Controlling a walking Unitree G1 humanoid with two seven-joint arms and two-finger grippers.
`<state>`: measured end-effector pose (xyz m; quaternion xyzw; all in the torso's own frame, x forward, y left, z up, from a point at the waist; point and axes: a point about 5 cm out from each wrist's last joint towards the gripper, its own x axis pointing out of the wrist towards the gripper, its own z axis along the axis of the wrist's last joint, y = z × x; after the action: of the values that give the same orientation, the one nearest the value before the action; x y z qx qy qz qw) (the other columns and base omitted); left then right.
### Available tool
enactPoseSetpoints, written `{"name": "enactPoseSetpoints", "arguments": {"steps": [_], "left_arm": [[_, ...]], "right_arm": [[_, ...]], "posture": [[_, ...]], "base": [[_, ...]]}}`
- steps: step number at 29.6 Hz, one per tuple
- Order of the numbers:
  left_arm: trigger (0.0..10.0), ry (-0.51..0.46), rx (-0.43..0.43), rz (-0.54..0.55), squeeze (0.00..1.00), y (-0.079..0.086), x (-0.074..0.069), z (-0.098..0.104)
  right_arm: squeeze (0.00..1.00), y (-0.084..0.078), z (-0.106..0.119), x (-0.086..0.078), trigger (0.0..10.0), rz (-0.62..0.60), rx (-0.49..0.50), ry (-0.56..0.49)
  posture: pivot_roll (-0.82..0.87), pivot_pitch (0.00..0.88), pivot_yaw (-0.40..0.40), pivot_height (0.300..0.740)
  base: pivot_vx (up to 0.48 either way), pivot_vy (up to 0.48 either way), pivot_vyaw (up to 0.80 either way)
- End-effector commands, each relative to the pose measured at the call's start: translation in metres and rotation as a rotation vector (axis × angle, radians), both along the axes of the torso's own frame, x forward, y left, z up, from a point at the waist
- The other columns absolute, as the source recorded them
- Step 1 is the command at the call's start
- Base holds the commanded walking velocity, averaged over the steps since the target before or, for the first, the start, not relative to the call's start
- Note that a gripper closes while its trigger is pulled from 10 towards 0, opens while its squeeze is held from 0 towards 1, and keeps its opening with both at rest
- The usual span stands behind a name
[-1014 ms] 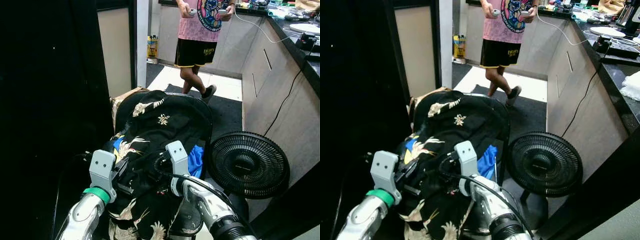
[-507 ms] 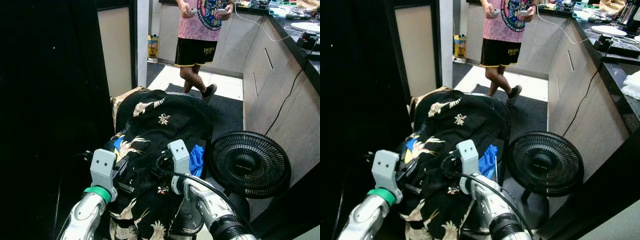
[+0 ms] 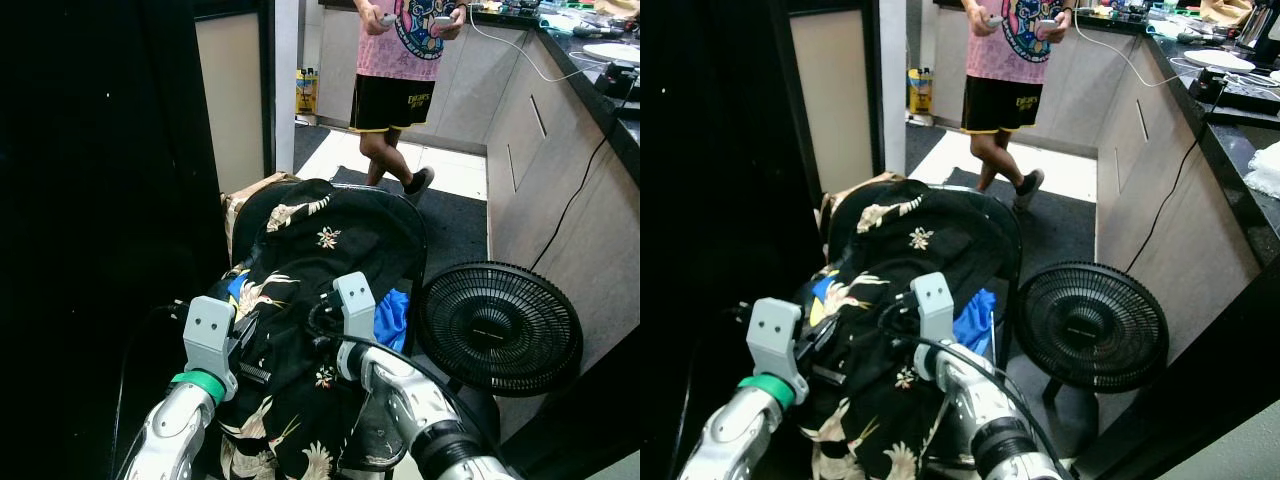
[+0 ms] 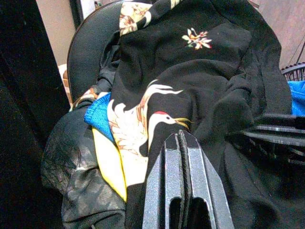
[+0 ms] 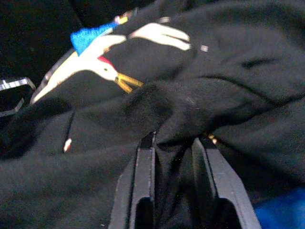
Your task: Clothes washing
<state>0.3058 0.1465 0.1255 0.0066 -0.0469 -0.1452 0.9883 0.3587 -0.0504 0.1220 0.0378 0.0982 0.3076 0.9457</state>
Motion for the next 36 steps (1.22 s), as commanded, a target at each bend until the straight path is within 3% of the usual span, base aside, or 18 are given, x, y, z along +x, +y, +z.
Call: {"name": "enactPoseSetpoints", "arguments": {"steps": [1, 20, 24, 26, 27, 28, 30, 36], "left_arm": [[10.0, 0.02, 0.012, 0.004, 0.0, 0.0, 0.0, -0.005], [10.0, 0.019, 0.009, 0.013, 0.0, 0.0, -0.001, -0.005], [10.0, 0.014, 0.006, 0.016, 0.0, 0.001, -0.001, -0.005], [10.0, 0.008, 0.001, 0.024, 0.0, 0.004, -0.001, -0.004], [10.0, 0.007, -0.001, 0.027, 0.0, 0.005, -0.001, -0.004], [10.0, 0.007, -0.001, 0.027, 0.0, 0.005, -0.001, -0.004], [10.0, 0.006, -0.004, 0.032, 0.0, 0.007, -0.001, -0.004], [10.0, 0.002, -0.008, 0.036, 0.0, 0.007, -0.001, -0.004]], "right_arm": [[0.0, 0.003, 0.002, 0.001, 0.0, -0.014, 0.036, -0.004], [0.0, 0.008, 0.024, 0.006, 0.0, -0.008, 0.11, -0.094], [0.0, -0.002, 0.051, 0.014, 0.0, -0.081, 0.228, -0.173], [0.0, -0.021, 0.105, 0.019, 0.0, -0.123, 0.434, -0.323], [0.0, -0.027, 0.123, 0.017, 0.0, -0.117, 0.49, -0.377], [0.0, -0.027, 0.123, 0.017, 0.0, -0.117, 0.49, -0.377], [0.0, -0.036, 0.15, 0.012, 0.0, -0.094, 0.535, -0.467], [0.0, -0.047, 0.166, 0.01, 0.0, -0.122, 0.548, -0.526]], "posture": [[-0.05, 0.09, 0.016, 0.74], [-0.05, 0.084, 0.013, 0.74], [-0.04, 0.079, 0.013, 0.74], [-0.04, 0.07, 0.01, 0.74], [-0.04, 0.068, 0.01, 0.74], [-0.04, 0.068, 0.01, 0.74], [-0.04, 0.06, 0.011, 0.74], [-0.04, 0.045, 0.007, 0.74]], "base": [[0.0, 0.0, 0.0], [0.0, 0.0, 0.0], [0.0, 0.0, 0.0], [0.0, 0.0, 0.0], [0.0, 0.0, 0.0], [0.0, 0.0, 0.0], [0.0, 0.0, 0.0], [0.0, 0.0, 0.0]]}}
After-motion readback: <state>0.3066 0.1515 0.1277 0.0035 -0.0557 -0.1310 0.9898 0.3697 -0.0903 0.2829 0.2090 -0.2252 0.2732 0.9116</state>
